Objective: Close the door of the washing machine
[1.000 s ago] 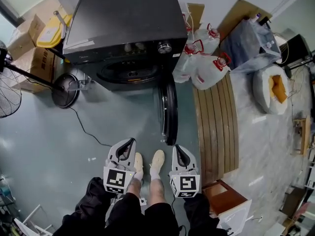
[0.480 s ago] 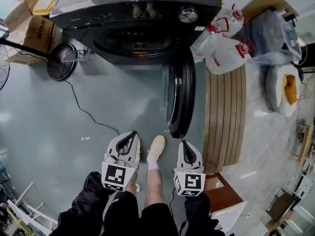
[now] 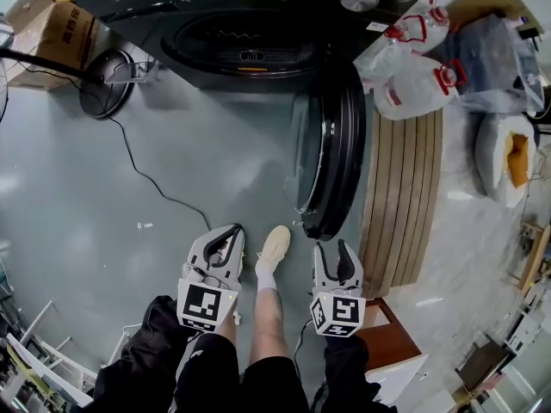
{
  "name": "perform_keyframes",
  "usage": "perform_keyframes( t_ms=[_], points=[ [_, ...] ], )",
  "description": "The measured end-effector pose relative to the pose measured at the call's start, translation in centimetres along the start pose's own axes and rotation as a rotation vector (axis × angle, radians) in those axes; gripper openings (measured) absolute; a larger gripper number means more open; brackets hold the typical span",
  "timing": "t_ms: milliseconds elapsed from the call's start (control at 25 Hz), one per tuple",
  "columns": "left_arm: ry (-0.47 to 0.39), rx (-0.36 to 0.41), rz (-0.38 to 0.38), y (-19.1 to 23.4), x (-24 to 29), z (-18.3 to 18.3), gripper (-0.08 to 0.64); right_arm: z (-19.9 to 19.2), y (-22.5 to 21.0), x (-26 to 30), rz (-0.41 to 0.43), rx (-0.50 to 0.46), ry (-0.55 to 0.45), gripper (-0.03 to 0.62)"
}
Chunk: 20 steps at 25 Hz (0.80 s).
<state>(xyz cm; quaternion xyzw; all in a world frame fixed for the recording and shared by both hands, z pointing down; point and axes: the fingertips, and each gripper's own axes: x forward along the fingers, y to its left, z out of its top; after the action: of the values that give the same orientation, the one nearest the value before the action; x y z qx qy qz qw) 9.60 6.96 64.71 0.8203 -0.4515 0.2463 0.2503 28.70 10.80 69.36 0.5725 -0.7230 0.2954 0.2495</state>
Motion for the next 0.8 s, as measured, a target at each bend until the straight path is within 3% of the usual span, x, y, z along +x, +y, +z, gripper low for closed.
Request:
perform_keyframes(
  t_ms=[40, 360, 600, 800],
  points=[
    [0.003, -0.005, 0.002, 0.0, 0.1, -0.2, 0.025, -0.4, 0.0, 0.3, 0.018, 0.007, 0.014, 0.242],
    [-0.004, -0.027, 0.020, 0.4, 0.1, -1.0, 0.025, -1.8, -0.6, 1.9, 0.026, -0.033, 0.058, 0.258],
    [-0.030, -0.045, 0.043, 0.8, 0.2, -1.3, 0.025, -2.4, -0.3, 2.8, 0.047, -0.075, 0.088, 0.187],
    [0.024, -0.052, 0.057, 1.4, 0.0, -2.1, 0.025, -2.5, -0.5, 3.1, 0.027, -0.119, 0.095, 0.120]
  ],
)
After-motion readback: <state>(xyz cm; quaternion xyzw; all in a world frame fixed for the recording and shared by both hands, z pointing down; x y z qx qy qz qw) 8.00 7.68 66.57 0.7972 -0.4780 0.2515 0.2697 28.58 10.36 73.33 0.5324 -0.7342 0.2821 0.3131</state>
